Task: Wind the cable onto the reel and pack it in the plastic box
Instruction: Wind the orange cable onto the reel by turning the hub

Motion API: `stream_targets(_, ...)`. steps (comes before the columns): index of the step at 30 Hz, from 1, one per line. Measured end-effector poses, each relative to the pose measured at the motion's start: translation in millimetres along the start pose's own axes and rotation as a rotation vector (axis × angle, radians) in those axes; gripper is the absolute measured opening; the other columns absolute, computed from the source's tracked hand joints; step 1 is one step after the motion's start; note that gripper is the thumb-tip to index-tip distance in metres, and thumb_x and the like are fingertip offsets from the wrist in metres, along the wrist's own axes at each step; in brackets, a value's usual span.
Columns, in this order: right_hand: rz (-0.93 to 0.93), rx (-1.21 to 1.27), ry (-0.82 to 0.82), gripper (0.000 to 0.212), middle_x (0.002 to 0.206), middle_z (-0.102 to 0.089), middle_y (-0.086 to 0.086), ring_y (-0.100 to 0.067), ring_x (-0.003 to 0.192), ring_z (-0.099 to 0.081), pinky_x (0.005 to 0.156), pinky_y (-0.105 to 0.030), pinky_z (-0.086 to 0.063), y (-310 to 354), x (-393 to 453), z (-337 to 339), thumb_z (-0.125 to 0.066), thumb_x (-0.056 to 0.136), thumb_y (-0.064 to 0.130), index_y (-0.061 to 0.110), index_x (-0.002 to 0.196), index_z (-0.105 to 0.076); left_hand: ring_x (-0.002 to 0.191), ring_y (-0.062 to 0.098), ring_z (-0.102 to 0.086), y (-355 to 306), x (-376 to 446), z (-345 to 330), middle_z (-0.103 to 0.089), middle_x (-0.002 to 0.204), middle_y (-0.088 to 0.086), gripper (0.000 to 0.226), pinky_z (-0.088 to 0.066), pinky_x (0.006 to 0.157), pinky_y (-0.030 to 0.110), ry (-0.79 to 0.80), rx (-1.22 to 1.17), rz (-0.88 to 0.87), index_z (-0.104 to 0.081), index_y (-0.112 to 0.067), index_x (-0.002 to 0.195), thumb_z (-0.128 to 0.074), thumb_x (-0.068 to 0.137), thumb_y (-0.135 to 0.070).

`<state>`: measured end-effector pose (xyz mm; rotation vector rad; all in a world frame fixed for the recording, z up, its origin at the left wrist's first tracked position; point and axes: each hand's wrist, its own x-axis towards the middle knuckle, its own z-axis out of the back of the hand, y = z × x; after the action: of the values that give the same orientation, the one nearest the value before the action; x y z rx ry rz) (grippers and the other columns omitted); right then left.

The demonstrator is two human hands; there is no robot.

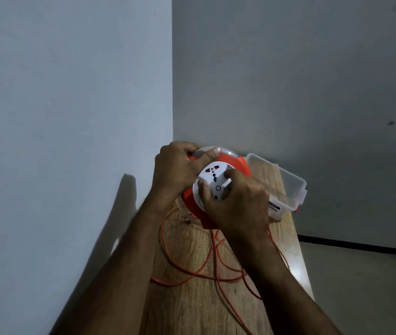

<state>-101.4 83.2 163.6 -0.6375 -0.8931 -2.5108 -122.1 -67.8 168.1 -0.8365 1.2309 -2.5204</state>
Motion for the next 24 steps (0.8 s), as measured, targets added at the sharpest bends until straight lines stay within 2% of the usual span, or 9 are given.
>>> stream_targets(2, -0.084, 0.018, -0.023, 0.052, 0.091, -0.075, -0.009, -0.023, 0.076, -0.071, 0.063, -0.024, -0.052, 4.4, 0.7, -2.4, -0.074, 0.083, 0.053, 0.007, 0.105, -0.068, 0.062, -0.007, -0.062, 1.7, -1.2, -1.0, -0.079, 0.087, -0.003, 0.049, -0.055, 0.062, 0.019, -0.015, -0.014, 0.017, -0.08, -0.021, 0.089, -0.066, 0.084, -0.067)
stream_targets(4, -0.059, 0.035, -0.015, 0.048, 0.094, -0.075, -0.01, -0.022, 0.077, -0.072, 0.063, -0.023, -0.052, 5.6, -2.5, 0.4, -0.073, 0.087, 0.049, 0.006, 0.107, -0.068, 0.063, -0.002, -0.065, 3.7, -0.8, 0.3, -0.079, 0.083, -0.003, 0.054, -0.06, 0.064, 0.028, -0.036, -0.027, 0.037, -0.08, -0.021, 0.086, -0.064, 0.081, -0.072)
stream_targets(6, 0.097, -0.002, -0.015, 0.038, 0.098, -0.073, -0.01, -0.022, 0.078, -0.071, 0.064, -0.027, -0.055, 1.8, -7.1, 5.3, -0.07, 0.092, 0.042, 0.007, 0.107, -0.068, 0.065, 0.005, -0.068, 5.3, 1.1, 3.3, -0.077, 0.077, -0.003, 0.062, -0.062, 0.066, 0.037, -0.043, -0.026, 0.059, -0.079, -0.02, 0.081, -0.059, 0.077, -0.078)
stream_targets(9, 0.363, -0.087, 0.059, 0.031, 0.113, -0.066, -0.009, -0.026, 0.1, -0.065, 0.08, -0.043, -0.056, -8.1, -10.4, 11.7, -0.07, 0.09, 0.03, 0.013, 0.116, -0.067, 0.068, -0.001, -0.068, 7.7, 4.1, 6.6, -0.077, 0.077, -0.007, 0.057, -0.061, 0.065, 0.031, -0.032, -0.022, 0.066, -0.079, -0.022, 0.083, -0.06, 0.08, -0.076)
stream_targets(12, 0.481, -0.188, 0.221, 0.055, 0.131, -0.057, -0.013, -0.034, 0.123, -0.054, 0.094, -0.055, -0.048, -15.5, -8.0, 13.5, -0.081, 0.073, 0.017, 0.021, 0.125, -0.063, 0.069, -0.01, -0.064, 10.1, 4.3, 7.1, -0.077, 0.078, -0.005, 0.056, -0.053, 0.061, 0.021, -0.02, 0.003, 0.038, -0.079, -0.022, 0.082, -0.06, 0.08, -0.075)
stream_targets(15, 0.56, -0.255, 0.316, 0.076, 0.141, -0.046, -0.016, -0.037, 0.131, -0.045, 0.097, -0.057, -0.044, -21.0, -1.3, 16.2, -0.085, 0.061, 0.008, 0.025, 0.131, -0.057, 0.061, -0.009, -0.061, 12.8, 3.0, 8.1, -0.078, 0.082, -0.004, 0.055, -0.048, 0.06, 0.016, -0.011, 0.044, 0.016, -0.081, -0.021, 0.087, -0.063, 0.081, -0.073)
stream_targets(20, 0.606, -0.345, 0.355, 0.073, 0.145, -0.041, -0.016, -0.032, 0.123, -0.05, 0.094, -0.052, -0.038, -21.6, 6.4, 15.0, -0.078, 0.072, 0.022, 0.032, 0.138, -0.049, 0.07, 0.02, -0.068, 12.5, 4.4, 9.2, -0.073, 0.073, 0.006, 0.074, -0.058, 0.068, 0.042, 0.042, 0.085, 0.04, -0.078, -0.012, 0.081, -0.055, 0.074, -0.082)
stream_targets(22, 0.59, -0.341, 0.332, 0.072, 0.142, -0.044, -0.018, -0.034, 0.121, -0.053, 0.092, -0.051, -0.04, -21.5, 9.0, 13.1, -0.078, 0.071, 0.027, 0.029, 0.139, -0.051, 0.068, 0.018, -0.068, 10.4, 4.4, 9.2, -0.073, 0.07, 0.003, 0.074, -0.058, 0.067, 0.041, 0.048, 0.075, 0.041, -0.078, -0.014, 0.081, -0.055, 0.073, -0.083)
stream_targets(24, 0.571, -0.283, 0.288, 0.061, 0.138, -0.05, -0.018, -0.034, 0.119, -0.055, 0.088, -0.048, -0.043, -20.5, 11.4, 12.7, -0.07, 0.074, 0.035, 0.025, 0.134, -0.059, 0.068, 0.011, -0.068, 7.3, 3.5, 7.9, -0.074, 0.072, -0.001, 0.072, -0.056, 0.065, 0.035, 0.042, 0.059, 0.031, -0.08, -0.017, 0.082, -0.054, 0.072, -0.083)
